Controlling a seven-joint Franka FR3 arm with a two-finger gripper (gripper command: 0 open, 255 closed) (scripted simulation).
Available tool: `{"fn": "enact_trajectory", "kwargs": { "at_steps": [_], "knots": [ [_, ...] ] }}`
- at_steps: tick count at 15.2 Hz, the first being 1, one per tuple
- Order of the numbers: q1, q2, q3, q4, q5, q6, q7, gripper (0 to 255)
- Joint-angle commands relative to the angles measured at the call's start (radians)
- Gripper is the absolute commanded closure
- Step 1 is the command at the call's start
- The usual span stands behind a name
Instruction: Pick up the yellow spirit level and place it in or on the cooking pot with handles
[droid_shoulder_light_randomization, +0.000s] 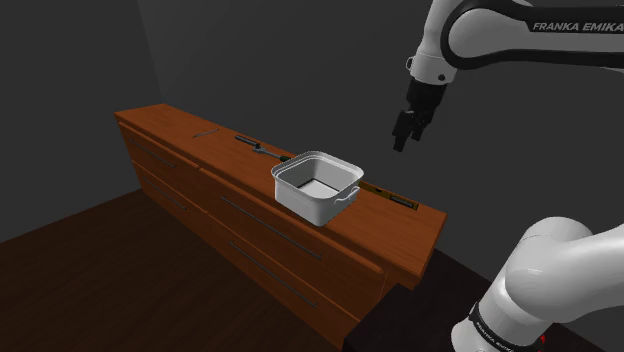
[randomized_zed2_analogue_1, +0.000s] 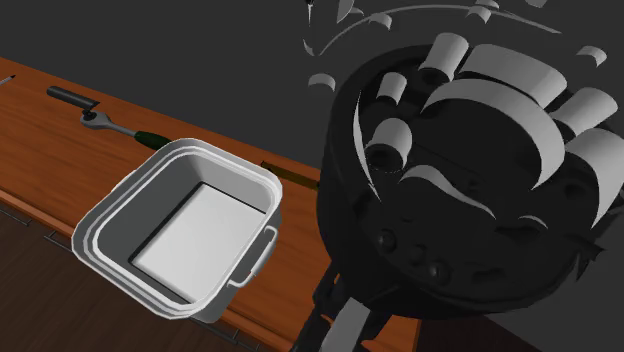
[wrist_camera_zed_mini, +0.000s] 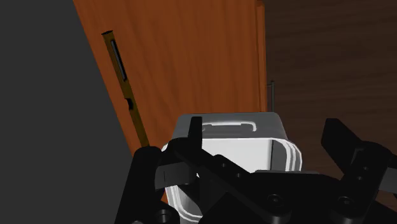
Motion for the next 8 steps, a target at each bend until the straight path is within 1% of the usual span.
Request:
{"fn": "enact_trajectory", "kwargs": {
  "at_steps": [1, 8],
  "knots": [
    [0.000, 0.000, 0.000, 0.000, 0.000, 0.000, 0.000, 0],
    [-0.023, 0.153, -0.101, -0.048, -0.043, 0.173, -0.121, 0]
  ]
}}
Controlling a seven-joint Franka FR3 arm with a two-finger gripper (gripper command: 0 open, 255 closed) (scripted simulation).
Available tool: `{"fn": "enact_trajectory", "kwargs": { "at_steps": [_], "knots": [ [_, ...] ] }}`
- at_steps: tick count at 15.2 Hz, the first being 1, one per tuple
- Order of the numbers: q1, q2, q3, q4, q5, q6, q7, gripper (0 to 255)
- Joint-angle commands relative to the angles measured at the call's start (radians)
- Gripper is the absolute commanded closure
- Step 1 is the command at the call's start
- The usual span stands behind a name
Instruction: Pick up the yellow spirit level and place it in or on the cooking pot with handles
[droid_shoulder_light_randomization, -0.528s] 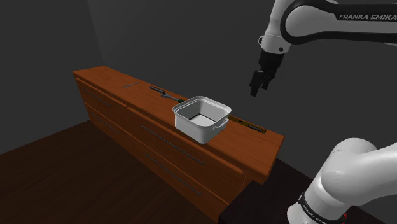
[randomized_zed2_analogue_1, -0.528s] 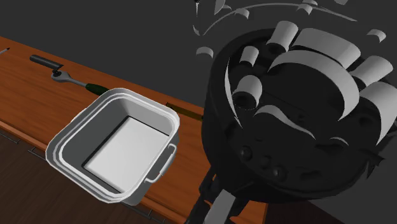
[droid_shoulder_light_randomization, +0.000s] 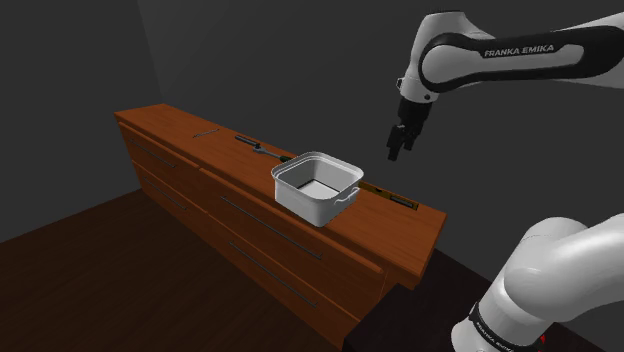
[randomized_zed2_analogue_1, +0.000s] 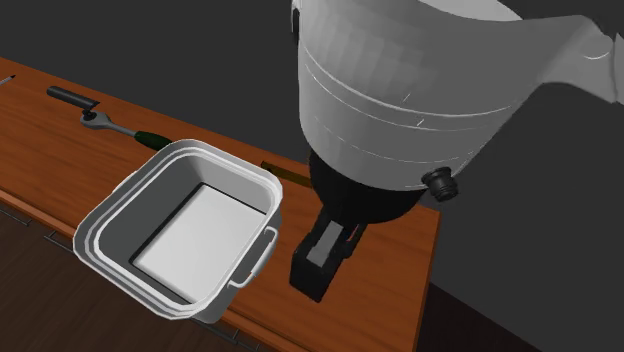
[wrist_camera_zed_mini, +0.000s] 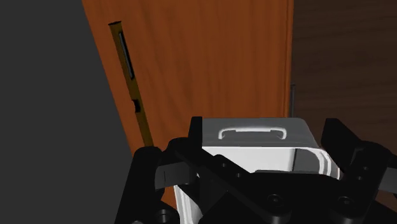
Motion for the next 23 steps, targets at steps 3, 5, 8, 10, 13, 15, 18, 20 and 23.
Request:
{"fn": "enact_trajectory", "kwargs": {
  "at_steps": [3, 5, 8, 10, 13, 15, 18, 20, 23],
  "knots": [
    [-0.010, 0.111, -0.057, -0.004, -0.016, 0.100, -0.070, 0],
    [-0.014, 0.172, -0.084, 0.002, -0.020, 0.147, -0.106, 0],
    [-0.019, 0.270, -0.123, 0.021, -0.019, 0.214, -0.160, 0],
    [-0.022, 0.340, -0.147, 0.040, -0.012, 0.256, -0.199, 0],
    [-0.026, 0.450, -0.180, 0.078, 0.007, 0.314, -0.259, 0],
    [-0.030, 0.526, -0.199, 0.109, 0.027, 0.347, -0.302, 0],
    [-0.041, 0.644, -0.219, 0.166, 0.064, 0.390, -0.367, 0],
    [-0.053, 0.724, -0.226, 0.210, 0.092, 0.413, -0.412, 0],
    [-0.077, 0.845, -0.228, 0.286, 0.136, 0.438, -0.475, 0]
  ]
}}
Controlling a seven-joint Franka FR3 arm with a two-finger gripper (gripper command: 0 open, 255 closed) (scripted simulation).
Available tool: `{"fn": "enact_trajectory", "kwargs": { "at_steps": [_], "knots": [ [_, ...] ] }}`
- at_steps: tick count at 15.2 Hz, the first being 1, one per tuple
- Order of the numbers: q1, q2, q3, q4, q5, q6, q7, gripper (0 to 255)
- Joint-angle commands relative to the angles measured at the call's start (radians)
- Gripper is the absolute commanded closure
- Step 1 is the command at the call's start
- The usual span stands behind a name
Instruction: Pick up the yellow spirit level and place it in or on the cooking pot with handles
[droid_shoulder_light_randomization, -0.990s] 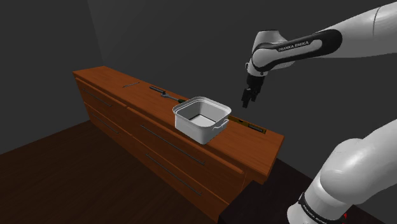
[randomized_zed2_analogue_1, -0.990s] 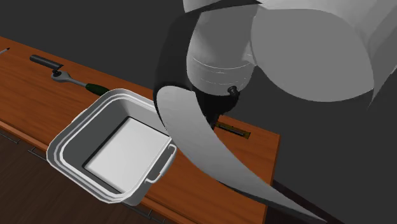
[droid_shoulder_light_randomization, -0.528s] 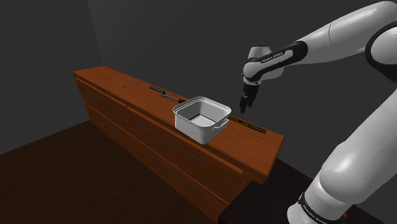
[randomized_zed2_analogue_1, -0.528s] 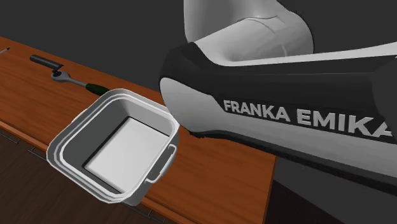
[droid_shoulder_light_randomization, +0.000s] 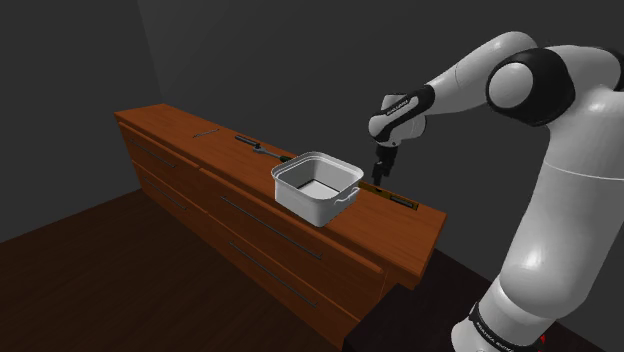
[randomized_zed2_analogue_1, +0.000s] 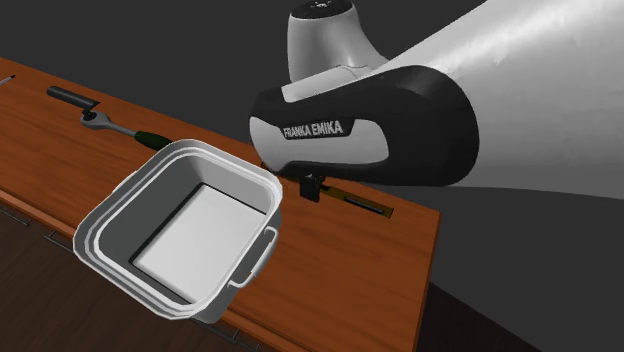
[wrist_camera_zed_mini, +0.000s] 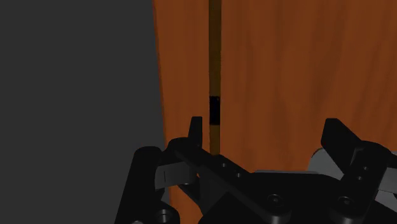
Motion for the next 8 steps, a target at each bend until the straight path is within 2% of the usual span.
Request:
{"fn": "enact_trajectory", "kwargs": {
  "at_steps": [1, 4, 8],
  "knots": [
    [-0.016, 0.079, 0.003, 0.052, 0.027, 0.014, -0.037, 0],
    [-0.045, 0.187, 0.012, 0.133, 0.060, 0.024, -0.085, 0],
    [-0.054, 0.220, 0.021, 0.121, 0.073, 0.068, -0.093, 0]
  ]
}}
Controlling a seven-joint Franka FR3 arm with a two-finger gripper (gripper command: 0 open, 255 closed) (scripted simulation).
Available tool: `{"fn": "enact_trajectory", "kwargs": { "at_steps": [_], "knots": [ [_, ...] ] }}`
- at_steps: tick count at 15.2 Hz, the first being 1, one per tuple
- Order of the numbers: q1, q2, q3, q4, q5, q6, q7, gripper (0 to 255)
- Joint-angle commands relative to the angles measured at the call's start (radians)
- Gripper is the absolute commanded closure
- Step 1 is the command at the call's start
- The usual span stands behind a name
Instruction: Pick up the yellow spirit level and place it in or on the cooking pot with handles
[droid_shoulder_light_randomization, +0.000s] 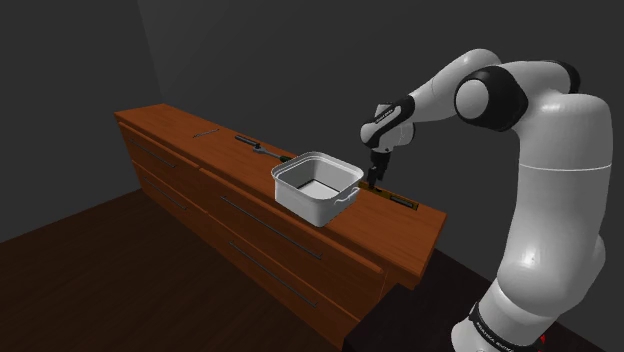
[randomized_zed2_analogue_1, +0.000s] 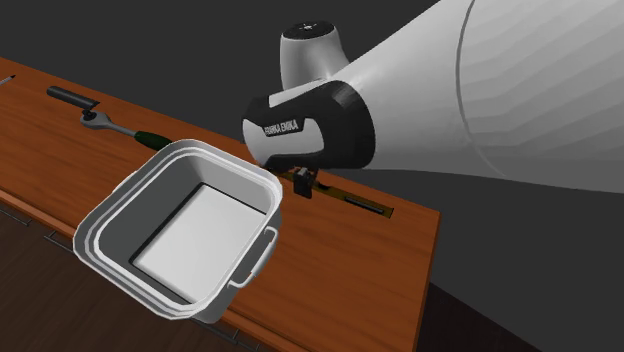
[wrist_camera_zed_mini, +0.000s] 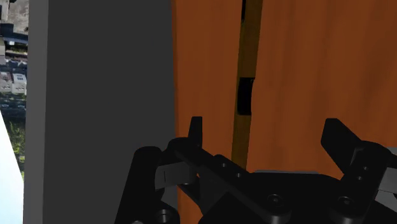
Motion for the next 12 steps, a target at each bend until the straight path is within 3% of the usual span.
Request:
{"fn": "enact_trajectory", "kwargs": {
  "at_steps": [1, 11, 12],
  "knots": [
    [-0.014, 0.053, -0.004, -0.010, 0.005, 0.047, -0.011, 0],
    [-0.026, 0.075, 0.009, -0.016, 0.010, 0.076, -0.014, 0],
    [-0.029, 0.068, 0.006, -0.018, 0.009, 0.071, -0.019, 255]
  ]
}}
